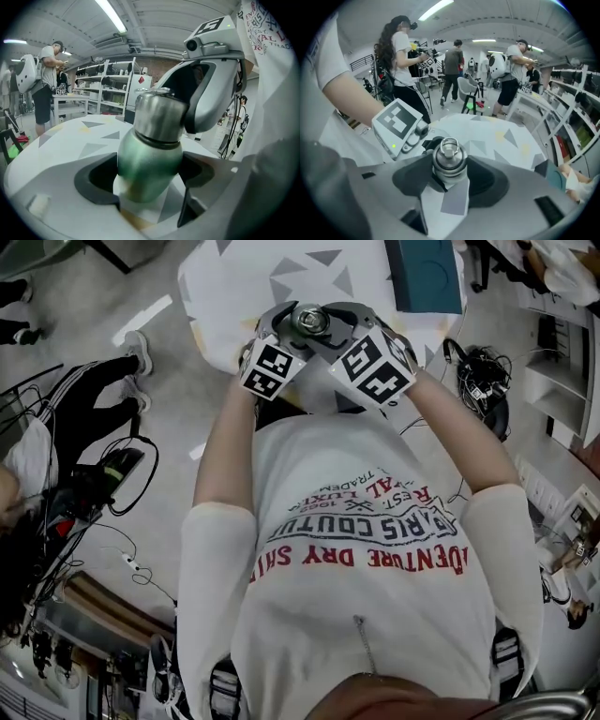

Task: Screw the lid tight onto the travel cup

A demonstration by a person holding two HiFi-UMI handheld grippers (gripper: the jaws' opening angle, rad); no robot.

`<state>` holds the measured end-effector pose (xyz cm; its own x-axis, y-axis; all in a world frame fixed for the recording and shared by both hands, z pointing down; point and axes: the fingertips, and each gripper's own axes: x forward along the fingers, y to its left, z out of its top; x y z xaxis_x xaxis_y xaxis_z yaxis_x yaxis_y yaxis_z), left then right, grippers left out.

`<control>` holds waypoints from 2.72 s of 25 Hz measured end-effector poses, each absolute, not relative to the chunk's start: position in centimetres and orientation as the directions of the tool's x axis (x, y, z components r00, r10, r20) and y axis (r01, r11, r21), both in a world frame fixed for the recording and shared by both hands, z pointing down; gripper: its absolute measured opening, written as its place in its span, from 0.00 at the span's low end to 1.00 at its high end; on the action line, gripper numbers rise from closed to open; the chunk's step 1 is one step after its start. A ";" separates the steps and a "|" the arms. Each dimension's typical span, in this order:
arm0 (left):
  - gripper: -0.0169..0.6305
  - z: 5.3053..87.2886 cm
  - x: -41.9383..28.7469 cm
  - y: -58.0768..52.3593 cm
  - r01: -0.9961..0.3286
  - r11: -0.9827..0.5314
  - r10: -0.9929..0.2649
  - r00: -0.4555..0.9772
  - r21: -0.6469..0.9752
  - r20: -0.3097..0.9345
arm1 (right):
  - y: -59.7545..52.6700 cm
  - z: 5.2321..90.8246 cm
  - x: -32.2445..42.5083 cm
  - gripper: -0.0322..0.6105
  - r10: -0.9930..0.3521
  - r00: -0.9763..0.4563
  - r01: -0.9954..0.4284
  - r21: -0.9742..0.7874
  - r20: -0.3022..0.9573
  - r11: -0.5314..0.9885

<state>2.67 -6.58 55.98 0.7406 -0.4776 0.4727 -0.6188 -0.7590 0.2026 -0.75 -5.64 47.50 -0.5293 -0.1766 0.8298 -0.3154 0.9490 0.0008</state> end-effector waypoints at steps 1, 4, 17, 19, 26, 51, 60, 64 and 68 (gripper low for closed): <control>0.64 55.9 2.7 -6.6 -0.617 -0.761 -0.477 0.742 0.202 0.471 | -5.6 47.5 -0.7 0.42 -0.152 -0.539 -0.304 -0.023 0.829 0.952; 0.64 55.6 2.8 -6.7 -0.618 -0.761 -0.483 0.744 0.198 0.462 | -5.6 47.1 -0.5 0.42 -0.065 -0.556 -0.241 -0.086 0.829 0.967; 0.64 56.6 2.8 -6.4 -0.621 -0.753 -0.469 0.737 0.215 0.487 | -5.0 47.7 -0.4 0.45 0.178 -0.299 0.421 -0.038 0.937 0.906; 0.64 56.7 2.8 -6.3 -0.621 -0.754 -0.468 0.737 0.214 0.488 | -4.7 47.9 -0.5 0.44 0.202 -0.274 0.468 -0.053 0.940 0.882; 0.64 56.4 2.6 -6.6 -0.618 -0.756 -0.462 0.737 0.214 0.494 | -4.7 48.0 -0.9 0.42 0.209 -0.277 0.432 -0.072 0.938 0.899; 0.63 57.1 2.9 -6.4 -0.612 -0.771 -0.466 0.731 0.175 0.499 | -4.8 48.3 -0.2 0.50 -0.159 -0.490 -0.396 -0.057 0.857 0.916; 0.63 57.1 2.8 -6.3 -0.612 -0.771 -0.461 0.728 0.176 0.507 | -5.2 47.1 -0.1 0.50 0.087 -0.379 0.291 0.030 0.922 0.956; 0.63 56.9 3.0 -6.4 -0.613 -0.769 -0.461 0.727 0.180 0.509 | -4.9 47.0 -0.3 0.50 0.141 -0.331 0.516 0.054 0.933 0.855; 0.63 56.8 3.0 -6.3 -0.622 -0.761 -0.471 0.724 0.183 0.505 | -4.0 47.2 -0.5 0.50 0.190 -0.286 0.641 0.040 0.939 0.766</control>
